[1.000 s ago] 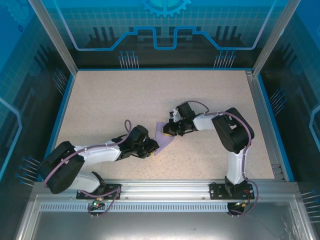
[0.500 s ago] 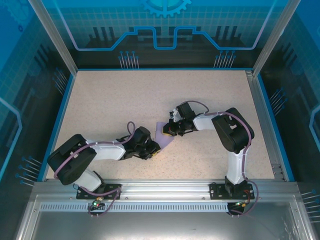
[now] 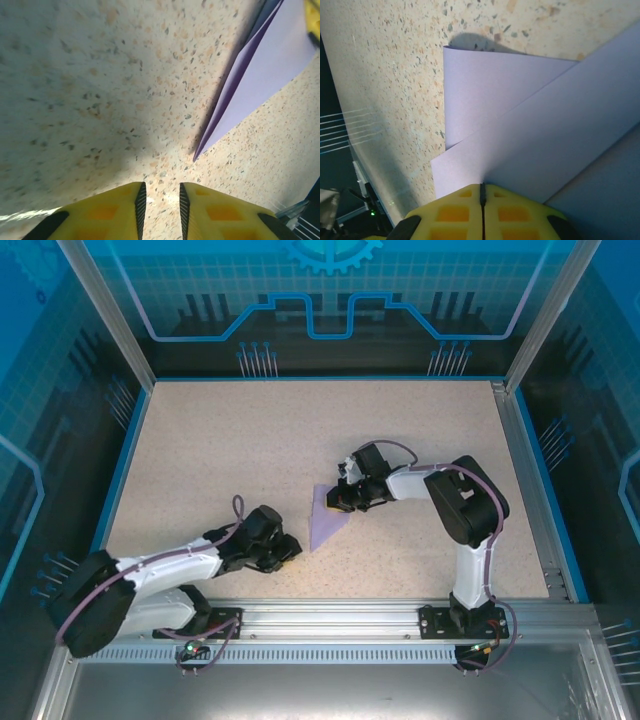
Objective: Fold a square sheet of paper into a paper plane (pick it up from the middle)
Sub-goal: Fourth fold the wing at the center of the table.
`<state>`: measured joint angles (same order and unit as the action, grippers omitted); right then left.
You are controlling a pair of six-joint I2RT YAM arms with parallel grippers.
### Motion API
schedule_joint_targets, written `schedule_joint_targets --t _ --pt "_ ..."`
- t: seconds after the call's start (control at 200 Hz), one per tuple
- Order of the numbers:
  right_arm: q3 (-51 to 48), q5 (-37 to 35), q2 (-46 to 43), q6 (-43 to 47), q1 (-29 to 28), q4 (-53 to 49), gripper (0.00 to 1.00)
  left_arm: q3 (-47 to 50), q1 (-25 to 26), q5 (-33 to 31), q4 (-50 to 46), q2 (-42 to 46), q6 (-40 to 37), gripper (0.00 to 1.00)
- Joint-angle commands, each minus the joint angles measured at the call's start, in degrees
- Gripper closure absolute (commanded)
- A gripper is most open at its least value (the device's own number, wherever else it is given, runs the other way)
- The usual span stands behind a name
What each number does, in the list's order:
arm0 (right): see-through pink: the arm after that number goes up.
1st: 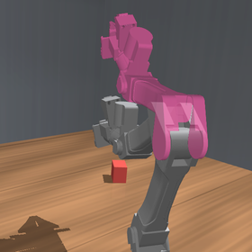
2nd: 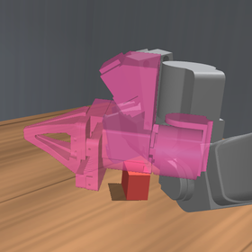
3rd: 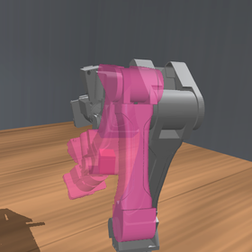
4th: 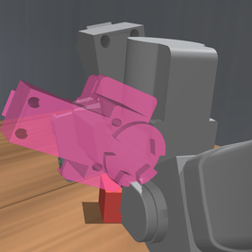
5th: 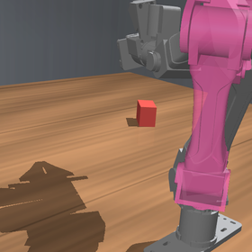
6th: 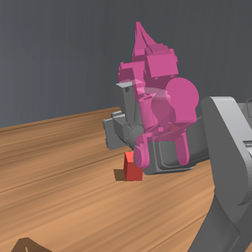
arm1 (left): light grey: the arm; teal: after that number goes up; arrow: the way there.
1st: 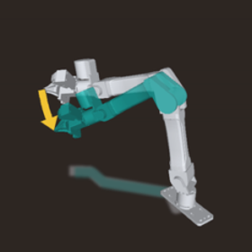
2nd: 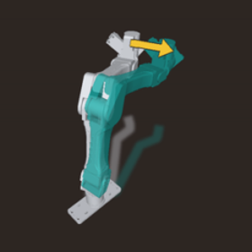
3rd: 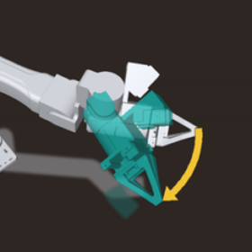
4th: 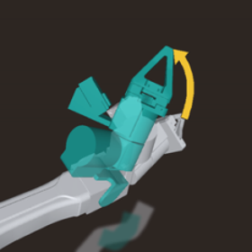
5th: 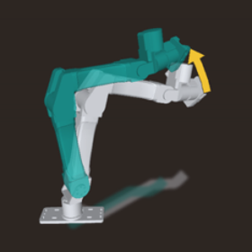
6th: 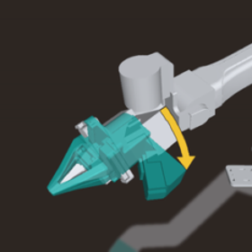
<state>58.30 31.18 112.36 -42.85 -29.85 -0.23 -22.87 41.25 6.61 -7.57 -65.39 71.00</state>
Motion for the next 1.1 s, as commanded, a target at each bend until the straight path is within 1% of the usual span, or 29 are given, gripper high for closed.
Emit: schedule_joint_targets --t 0.0,0.07,0.18,0.27,0.355,0.395,0.45,0.57,0.645,0.815,1.095 --pt "0.2 -4.3 -3.6 5.5 -0.5 -9.3 0.91 -2.2 -2.7 -3.0 -7.4 2.9 -3.5 0.66" --pt "0.4 -4.8 -7.3 6.3 -0.5 -10.8 0.88 -3.0 -4.2 -2.5 -6.2 3.5 -5.4 0.61" --pt "-0.1 -8.7 -12.6 6.4 -0.2 -14.6 0.83 -6.6 -5.3 -1.5 -4.1 2.2 -8.9 0.53" --pt "-3.3 -12.5 -16.4 3.8 1.0 -15.6 0.77 -11.9 -5.5 -0.7 -5.1 -1.6 -12.8 0.48" --pt "-7.6 -12.2 -18.9 -0.2 3.3 -13.0 0.72 -17.6 -5.5 -0.7 -8.0 -6.9 -16.8 0.47" --pt "-10.8 -11.5 -19.4 -2.3 4.3 -11.6 0.71 -19.3 -5.5 -0.8 -8.4 -9.1 -18.0 0.46" --pt "-13.5 -9.5 -19.6 -3.9 4.7 -8.2 0.7 -21.4 -5.6 -0.7 -8.2 -11.9 -19.2 0.45" --pt "-14.7 -8.2 -18.8 -5.6 4.3 -6.9 0.69 -25.8 -5.7 0.4 -8.8 -17.4 -21.4 0.44" --pt "-15.2 -7.8 -18.4 -6.6 3.6 -5.5 0.68 -28.5 -5.7 -0.6 -11.0 -20.2 -22.1 0.44" --pt "-13.7 -7.9 -16.7 -6.9 2.2 -5.6 0.67 -32.7 -5.8 -1.3 -13.7 -25.3 -24.3 0.45" --pt "-11.8 -6.4 -13.8 -7.4 1.4 -4.2 0.67 -35.5 -5.8 -0.8 -14.4 -31.4 -24.3 0.47"
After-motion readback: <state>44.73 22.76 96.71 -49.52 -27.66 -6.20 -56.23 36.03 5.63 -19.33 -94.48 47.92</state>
